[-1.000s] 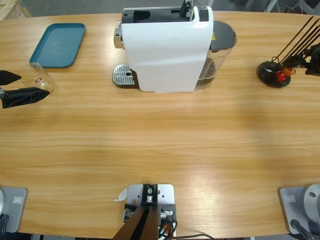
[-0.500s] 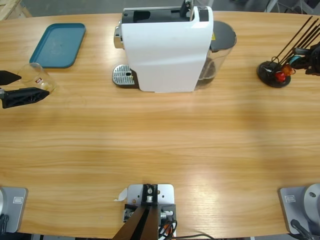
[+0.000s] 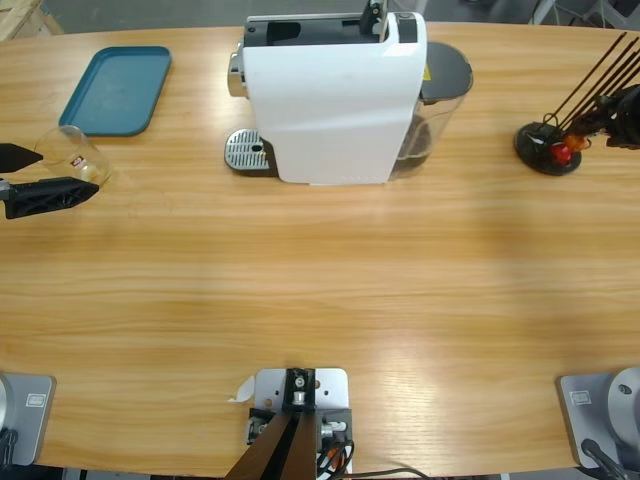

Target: Pour coffee

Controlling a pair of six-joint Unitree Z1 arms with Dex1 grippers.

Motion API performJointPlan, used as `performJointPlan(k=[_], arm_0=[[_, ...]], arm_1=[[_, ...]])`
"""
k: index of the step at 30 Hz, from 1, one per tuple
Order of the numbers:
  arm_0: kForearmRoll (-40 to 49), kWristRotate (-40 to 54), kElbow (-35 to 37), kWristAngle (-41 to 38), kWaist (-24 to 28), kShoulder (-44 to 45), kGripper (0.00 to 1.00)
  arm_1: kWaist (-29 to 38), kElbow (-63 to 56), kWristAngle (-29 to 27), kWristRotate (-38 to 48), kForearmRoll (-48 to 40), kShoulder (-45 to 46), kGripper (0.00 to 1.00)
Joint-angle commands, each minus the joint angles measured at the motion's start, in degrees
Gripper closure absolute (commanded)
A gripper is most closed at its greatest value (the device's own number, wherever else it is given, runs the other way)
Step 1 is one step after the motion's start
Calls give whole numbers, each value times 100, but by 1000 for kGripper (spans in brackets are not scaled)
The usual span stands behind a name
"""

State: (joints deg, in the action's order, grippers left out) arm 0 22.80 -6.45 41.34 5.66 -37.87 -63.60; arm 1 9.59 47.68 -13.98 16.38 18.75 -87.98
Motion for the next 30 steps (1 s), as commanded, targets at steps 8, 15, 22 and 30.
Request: performJointPlan(k=[8, 15, 22, 30], arm_0=[[-92, -58, -206, 76, -45, 111, 27], [-92, -58, -215, 76, -45, 118, 27], [-108, -58, -215, 76, -45, 111, 27], [-113, -58, -223, 76, -45, 120, 27]], arm_1=[[-71, -31, -17, -65, 49, -228, 906], [-71, -40, -35, -74, 49, -175, 989], [-71, -4, -44, -123, 188, 111, 989], [-71, 544, -44, -262, 742, 283, 990]])
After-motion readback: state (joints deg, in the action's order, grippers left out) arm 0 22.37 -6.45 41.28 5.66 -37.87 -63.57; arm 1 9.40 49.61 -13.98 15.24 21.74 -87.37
